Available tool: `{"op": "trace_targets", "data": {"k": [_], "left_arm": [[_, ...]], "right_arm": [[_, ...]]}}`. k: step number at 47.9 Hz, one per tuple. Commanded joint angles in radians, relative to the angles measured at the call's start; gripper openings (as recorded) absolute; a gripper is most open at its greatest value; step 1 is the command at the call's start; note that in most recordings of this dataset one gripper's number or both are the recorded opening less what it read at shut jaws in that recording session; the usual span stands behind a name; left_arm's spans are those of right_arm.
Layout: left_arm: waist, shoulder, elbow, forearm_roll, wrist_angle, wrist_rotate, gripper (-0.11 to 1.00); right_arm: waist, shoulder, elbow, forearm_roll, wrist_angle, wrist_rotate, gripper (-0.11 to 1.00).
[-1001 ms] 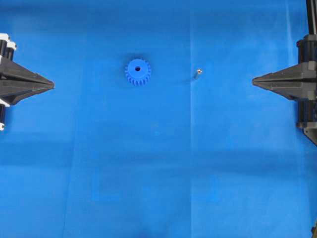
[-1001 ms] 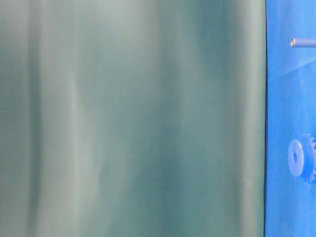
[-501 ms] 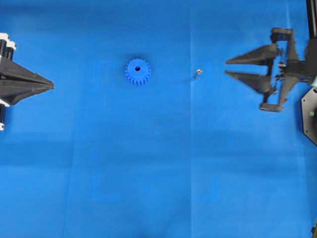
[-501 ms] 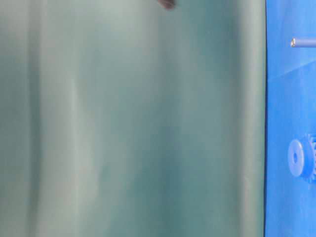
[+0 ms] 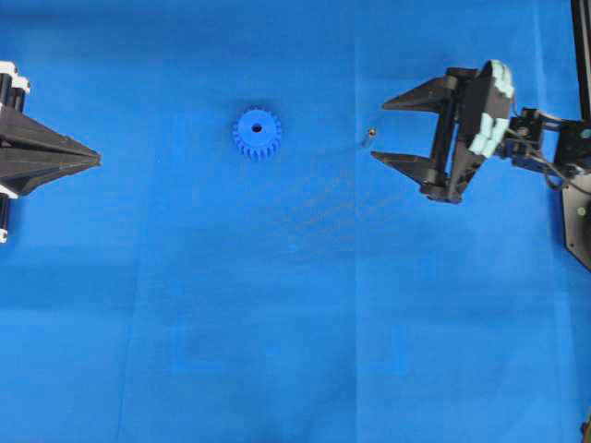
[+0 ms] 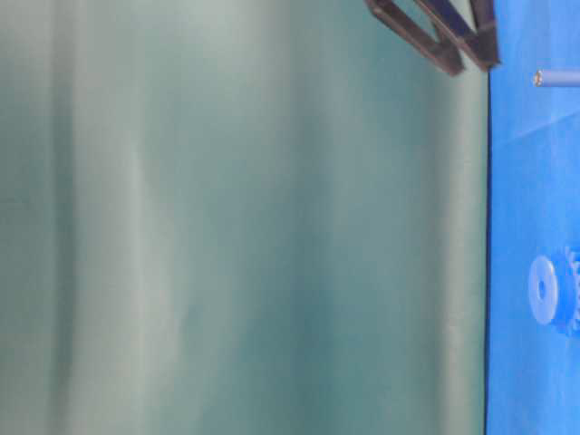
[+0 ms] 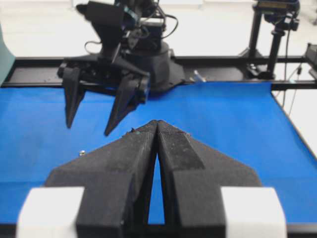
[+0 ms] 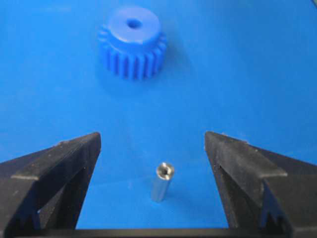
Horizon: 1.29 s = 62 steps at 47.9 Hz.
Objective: Insert the shaft placed at a random location into the center hole of the small gear at another random location.
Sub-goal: 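Move the open right gripper left toward the small silver shaft, then close the right gripper around the upright silver shaft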
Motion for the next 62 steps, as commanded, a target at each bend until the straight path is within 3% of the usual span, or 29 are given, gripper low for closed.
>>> {"op": "trace_targets", "data": {"k": [1, 12, 24, 29, 36, 40, 53, 62], "left_arm": [[0.002, 0.003, -0.012, 0.002, -0.006, 0.0, 0.0], [0.003, 0.003, -0.009, 0.002, -0.006, 0.0, 0.0], [0.009, 0.002, -0.008, 0.002, -0.005, 0.0, 0.0], [0.014, -0.002, -0.008, 0.002, -0.003, 0.0, 0.0], [0.017, -0.006, -0.008, 0.002, 0.002, -0.002, 0.0], [0.017, -0.009, -0.008, 0.002, 0.005, -0.002, 0.0], [0.017, -0.018, -0.008, 0.002, 0.023, -0.009, 0.0], [0.017, -0.018, -0.006, 0.002, 0.025, -0.011, 0.0]], "right_arm": [[-0.006, 0.048, -0.028, 0.014, -0.038, 0.0, 0.77], [-0.008, 0.15, -0.046, 0.038, -0.051, 0.0, 0.76], [-0.008, 0.167, -0.044, 0.044, -0.086, 0.0, 0.7], [-0.008, 0.169, -0.046, 0.044, -0.083, 0.0, 0.56], [-0.008, 0.179, -0.048, 0.043, -0.06, 0.0, 0.17], [-0.008, 0.179, -0.046, 0.043, -0.058, 0.0, 0.04], [-0.008, 0.173, -0.052, 0.043, -0.06, 0.002, 0.04], [-0.008, 0.071, -0.057, 0.043, 0.015, 0.0, 0.04]]}}
